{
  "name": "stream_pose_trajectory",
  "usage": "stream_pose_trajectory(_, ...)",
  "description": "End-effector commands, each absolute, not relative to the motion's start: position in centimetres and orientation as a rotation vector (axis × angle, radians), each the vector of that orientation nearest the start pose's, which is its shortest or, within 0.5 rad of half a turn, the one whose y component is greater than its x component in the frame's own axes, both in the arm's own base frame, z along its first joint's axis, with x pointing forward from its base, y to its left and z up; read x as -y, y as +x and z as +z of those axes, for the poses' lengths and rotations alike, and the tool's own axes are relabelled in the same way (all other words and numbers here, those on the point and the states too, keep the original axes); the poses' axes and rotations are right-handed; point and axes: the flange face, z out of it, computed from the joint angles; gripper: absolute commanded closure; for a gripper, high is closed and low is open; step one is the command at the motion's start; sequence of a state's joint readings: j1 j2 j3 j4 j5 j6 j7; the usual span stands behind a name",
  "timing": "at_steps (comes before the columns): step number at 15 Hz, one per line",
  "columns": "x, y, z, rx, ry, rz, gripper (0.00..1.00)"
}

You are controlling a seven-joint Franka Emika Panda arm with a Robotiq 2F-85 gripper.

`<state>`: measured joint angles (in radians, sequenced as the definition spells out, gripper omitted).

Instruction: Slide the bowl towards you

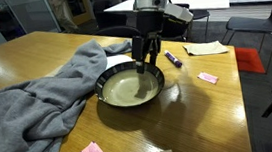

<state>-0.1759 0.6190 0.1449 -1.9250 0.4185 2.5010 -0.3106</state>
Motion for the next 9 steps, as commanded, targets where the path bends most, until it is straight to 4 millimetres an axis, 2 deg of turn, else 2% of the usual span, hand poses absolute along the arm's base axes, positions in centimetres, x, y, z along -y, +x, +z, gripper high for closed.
stream_pose_trajectory(1, 2.19, 62.92, 16.37, -0.109, -2.802, -0.031, 0.42)
stream_pose_trajectory(8, 2.39, 63.02, 16.18, -0.127, -2.813, -0.021, 0.97)
stream_pose_trajectory(9, 2.47, 62.87, 16.14, -0.129, -2.814, -0.016, 1.0)
